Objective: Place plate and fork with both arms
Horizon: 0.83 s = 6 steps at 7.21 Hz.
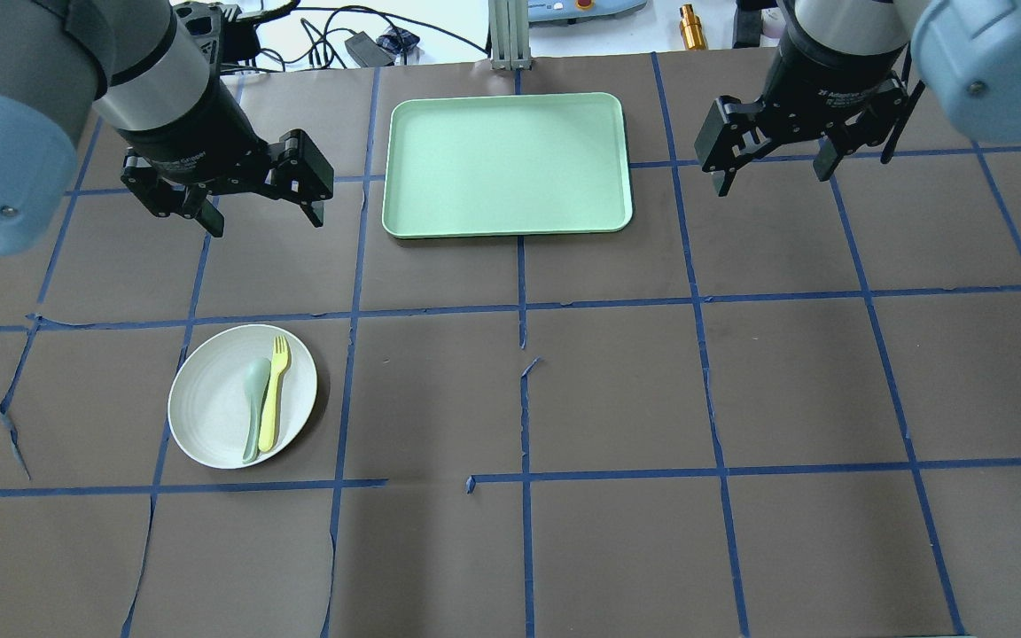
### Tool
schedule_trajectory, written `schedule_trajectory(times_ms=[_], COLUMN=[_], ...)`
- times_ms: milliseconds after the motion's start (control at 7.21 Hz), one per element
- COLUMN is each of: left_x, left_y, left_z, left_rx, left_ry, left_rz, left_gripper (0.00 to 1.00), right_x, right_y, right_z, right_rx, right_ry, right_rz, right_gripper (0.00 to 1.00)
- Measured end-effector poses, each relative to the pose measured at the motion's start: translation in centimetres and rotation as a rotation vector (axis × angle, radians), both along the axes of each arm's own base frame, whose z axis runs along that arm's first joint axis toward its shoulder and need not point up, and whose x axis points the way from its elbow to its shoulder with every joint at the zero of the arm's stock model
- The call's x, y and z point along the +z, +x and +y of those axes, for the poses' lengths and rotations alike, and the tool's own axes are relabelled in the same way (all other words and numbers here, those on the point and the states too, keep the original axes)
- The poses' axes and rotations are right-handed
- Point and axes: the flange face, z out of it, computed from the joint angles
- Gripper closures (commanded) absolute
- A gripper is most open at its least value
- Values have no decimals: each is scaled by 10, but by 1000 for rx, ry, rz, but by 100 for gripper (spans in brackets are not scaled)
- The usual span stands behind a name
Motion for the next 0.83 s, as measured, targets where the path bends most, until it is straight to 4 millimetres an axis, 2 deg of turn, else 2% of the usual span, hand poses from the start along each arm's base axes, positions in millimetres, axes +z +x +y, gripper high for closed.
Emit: schedule_trajectory(times_ms=[832], left_x=[0], left_y=[0], left_z=[-1], left_rx=[-3], left_ry=[3], left_rz=[-2], left_gripper=[0], right_x=[4], right_y=[0], right_z=[-9], right_rx=[10], right_ry=[-54], right_rz=[0], right_gripper=[0])
